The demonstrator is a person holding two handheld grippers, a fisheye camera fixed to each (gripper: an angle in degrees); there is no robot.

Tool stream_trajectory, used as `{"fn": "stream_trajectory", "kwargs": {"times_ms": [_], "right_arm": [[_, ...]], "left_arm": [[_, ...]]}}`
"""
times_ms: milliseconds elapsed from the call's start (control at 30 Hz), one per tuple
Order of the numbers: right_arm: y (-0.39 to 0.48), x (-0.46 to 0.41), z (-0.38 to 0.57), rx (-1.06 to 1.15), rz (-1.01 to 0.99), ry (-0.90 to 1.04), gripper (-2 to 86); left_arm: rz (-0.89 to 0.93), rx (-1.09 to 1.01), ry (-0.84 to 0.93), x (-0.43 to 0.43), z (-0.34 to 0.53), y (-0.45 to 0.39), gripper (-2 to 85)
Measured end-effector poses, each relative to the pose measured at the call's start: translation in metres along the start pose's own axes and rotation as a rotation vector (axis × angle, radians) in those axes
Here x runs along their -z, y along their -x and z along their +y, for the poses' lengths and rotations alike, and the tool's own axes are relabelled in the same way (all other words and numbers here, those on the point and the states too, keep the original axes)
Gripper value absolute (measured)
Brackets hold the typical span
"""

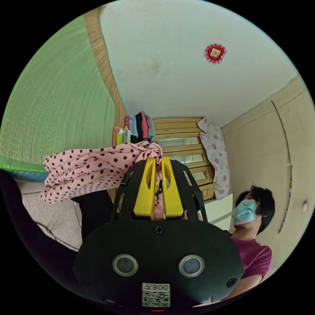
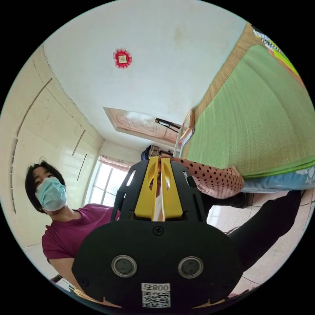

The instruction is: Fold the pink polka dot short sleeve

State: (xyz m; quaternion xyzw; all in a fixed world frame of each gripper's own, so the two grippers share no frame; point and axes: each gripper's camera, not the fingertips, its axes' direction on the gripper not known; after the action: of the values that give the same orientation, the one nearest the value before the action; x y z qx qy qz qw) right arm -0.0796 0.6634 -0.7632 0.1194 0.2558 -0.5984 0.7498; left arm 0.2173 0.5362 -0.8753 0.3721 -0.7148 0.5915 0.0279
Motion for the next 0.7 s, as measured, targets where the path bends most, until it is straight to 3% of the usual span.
{"fn": "stream_trajectory", "kwargs": {"times_ms": [167,433,567,700], "right_arm": [[-0.014,0.084,-0.099,0.063,0.081,-0.071,0.8],[0.04,0.244,-0.27,0.278,0.218,-0.189,0.8],[0.06,0.349,-0.291,0.354,0.312,-0.272,0.7],[0.02,0.438,-0.272,0.285,0.421,-0.334,0.7]], "left_arm": [[0.014,-0.027,0.023,-0.108,-0.084,-0.004,2.9],[0.069,-0.299,0.117,-0.342,-0.227,-0.095,2.9],[0.071,-0.388,0.208,-0.445,-0.244,-0.115,3.0],[0.038,-0.35,0.349,-0.557,-0.234,-0.073,3.2]]}}
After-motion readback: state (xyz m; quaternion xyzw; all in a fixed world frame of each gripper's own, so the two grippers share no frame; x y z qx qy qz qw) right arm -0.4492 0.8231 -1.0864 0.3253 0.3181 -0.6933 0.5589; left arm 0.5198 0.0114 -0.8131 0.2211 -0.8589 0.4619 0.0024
